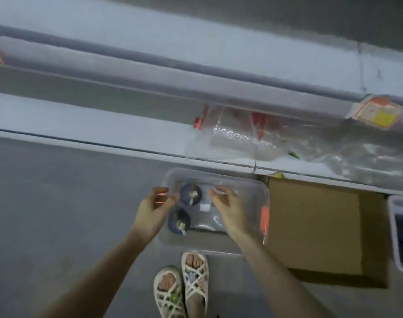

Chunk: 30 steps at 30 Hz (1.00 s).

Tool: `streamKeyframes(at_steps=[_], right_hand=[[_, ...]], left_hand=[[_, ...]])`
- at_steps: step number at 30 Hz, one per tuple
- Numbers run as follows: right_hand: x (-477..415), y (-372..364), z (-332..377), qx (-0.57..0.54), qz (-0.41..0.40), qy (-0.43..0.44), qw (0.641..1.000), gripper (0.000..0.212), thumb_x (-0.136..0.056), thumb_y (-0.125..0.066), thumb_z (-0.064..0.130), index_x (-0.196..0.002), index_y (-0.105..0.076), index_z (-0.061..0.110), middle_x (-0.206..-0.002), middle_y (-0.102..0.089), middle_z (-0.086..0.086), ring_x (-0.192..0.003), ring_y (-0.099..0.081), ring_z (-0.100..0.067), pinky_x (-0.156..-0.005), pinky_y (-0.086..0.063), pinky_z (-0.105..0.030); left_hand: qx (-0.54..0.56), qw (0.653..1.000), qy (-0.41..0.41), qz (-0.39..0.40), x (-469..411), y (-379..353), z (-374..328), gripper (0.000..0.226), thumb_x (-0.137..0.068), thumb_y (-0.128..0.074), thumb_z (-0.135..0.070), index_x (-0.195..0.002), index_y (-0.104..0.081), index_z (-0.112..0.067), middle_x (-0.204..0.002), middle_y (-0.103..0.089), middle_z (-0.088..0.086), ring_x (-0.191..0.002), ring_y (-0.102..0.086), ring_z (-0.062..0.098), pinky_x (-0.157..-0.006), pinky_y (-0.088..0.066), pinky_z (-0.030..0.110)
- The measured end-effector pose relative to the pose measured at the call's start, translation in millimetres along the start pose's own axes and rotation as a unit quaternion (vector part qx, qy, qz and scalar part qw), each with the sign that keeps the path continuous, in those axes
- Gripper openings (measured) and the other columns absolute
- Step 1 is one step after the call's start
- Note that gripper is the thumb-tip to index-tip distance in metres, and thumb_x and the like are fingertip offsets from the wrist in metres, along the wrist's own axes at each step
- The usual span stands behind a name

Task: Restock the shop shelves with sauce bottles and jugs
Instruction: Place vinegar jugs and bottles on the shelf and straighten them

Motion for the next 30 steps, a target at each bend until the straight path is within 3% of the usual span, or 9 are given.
streamKeyframes(at_steps=[2, 4, 9, 12, 15, 19, 24, 27, 30], right_hand=[[-24, -17, -40, -0.003, -0.001, -0.023, 1.0, 0.035, -0.089, -0.064, 0.033, -0.116, -0.058, 0.011, -0.106, -0.067, -0.008, -0.099, -0.063, -0.02, -0.079, -0.045, -0.019], [-47, -32, -74, 0.001, 0.001, -0.035, 0.999, 0.038, -0.09, -0.063, 0.034, -0.118, -0.058, 0.01, -0.109, -0.066, -0.007, -0.102, -0.063, -0.021, -0.079, -0.045, -0.017], [-93, -61, -132, 0.013, -0.002, -0.038, 0.999, 0.02, -0.092, -0.06, 0.036, -0.106, -0.052, 0.024, -0.092, -0.059, 0.011, -0.089, -0.059, -0.006, -0.066, -0.038, -0.005], [-112, -76, -151, -0.003, -0.001, -0.044, 0.999, 0.026, -0.091, -0.059, 0.044, -0.109, -0.051, 0.025, -0.095, -0.06, 0.011, -0.091, -0.059, -0.004, -0.069, -0.04, -0.01], [-125, -90, -163, -0.031, -0.009, -0.042, 0.999, 0.039, -0.09, -0.06, 0.046, -0.118, -0.055, 0.019, -0.101, -0.064, 0.005, -0.097, -0.061, -0.011, -0.074, -0.043, -0.016], [-132, -102, -169, -0.07, -0.01, -0.029, 0.997, 0.042, -0.091, -0.059, 0.044, -0.124, -0.054, 0.018, -0.103, -0.066, 0.005, -0.098, -0.062, -0.009, -0.077, -0.044, -0.014], [-132, -111, -166, -0.093, -0.026, -0.008, 0.995, 0.042, -0.094, -0.054, 0.041, -0.128, -0.056, 0.015, -0.105, -0.068, -0.004, -0.096, -0.064, -0.013, -0.088, -0.05, -0.03], [-131, -108, -162, -0.096, -0.033, 0.003, 0.995, 0.04, -0.095, -0.056, 0.038, -0.13, -0.056, 0.018, -0.117, -0.066, -0.003, -0.108, -0.062, -0.017, -0.096, -0.051, -0.034], [-123, -100, -154, -0.088, -0.046, 0.031, 0.995, 0.031, -0.093, -0.062, 0.03, -0.122, -0.062, 0.018, -0.108, -0.068, 0.007, -0.104, -0.063, -0.008, -0.094, -0.05, -0.029]], left_hand=[[-0.003, 1.0, 0.012, -0.003, -24, -9, 36, 0.024, -0.089, -0.063, -0.012, -0.112, -0.056, -0.005, -0.078, -0.06, 0.002, -0.068, -0.058, 0.006, -0.054, -0.044, 0.008], [-0.007, 1.0, 0.02, -0.005, -45, -18, 67, 0.025, -0.089, -0.065, -0.015, -0.111, -0.056, -0.006, -0.078, -0.06, 0.0, -0.064, -0.058, -0.001, -0.053, -0.043, 0.007], [-0.008, 1.0, 0.021, -0.007, -85, -35, 117, 0.023, -0.088, -0.065, -0.015, -0.108, -0.056, -0.009, -0.083, -0.06, 0.004, -0.073, -0.057, 0.008, -0.055, -0.043, 0.006], [-0.016, 1.0, 0.017, -0.003, -103, -39, 137, 0.023, -0.088, -0.065, -0.019, -0.108, -0.056, -0.013, -0.087, -0.062, 0.005, -0.078, -0.059, 0.009, -0.06, -0.044, 0.008], [-0.008, 1.0, 0.029, -0.003, -114, -42, 152, 0.026, -0.087, -0.066, -0.021, -0.111, -0.057, -0.014, -0.092, -0.064, 0.006, -0.084, -0.061, 0.014, -0.069, -0.047, 0.019], [0.0, 1.0, 0.023, 0.002, -119, -45, 162, 0.028, -0.088, -0.065, -0.023, -0.113, -0.057, -0.015, -0.094, -0.064, 0.004, -0.086, -0.062, 0.014, -0.071, -0.046, 0.02], [0.022, 0.999, 0.023, -0.001, -119, -43, 164, 0.027, -0.088, -0.065, -0.025, -0.111, -0.057, -0.014, -0.093, -0.066, 0.006, -0.081, -0.064, 0.013, -0.074, -0.052, 0.025], [0.012, 1.0, 0.021, 0.008, -113, -42, 158, 0.03, -0.089, -0.064, -0.028, -0.114, -0.057, -0.014, -0.097, -0.065, 0.005, -0.086, -0.063, 0.011, -0.068, -0.05, 0.015], [0.008, 1.0, 0.016, 0.015, -104, -39, 148, 0.027, -0.09, -0.063, -0.025, -0.113, -0.056, -0.012, -0.095, -0.065, 0.004, -0.082, -0.062, 0.008, -0.06, -0.047, 0.007]])
Point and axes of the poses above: each hand's wrist, its own x-axis away from the middle knuckle, its own y-axis out of the back of the hand, z = x × y, the point moved 2 cm from there along -x, towards the middle knuckle
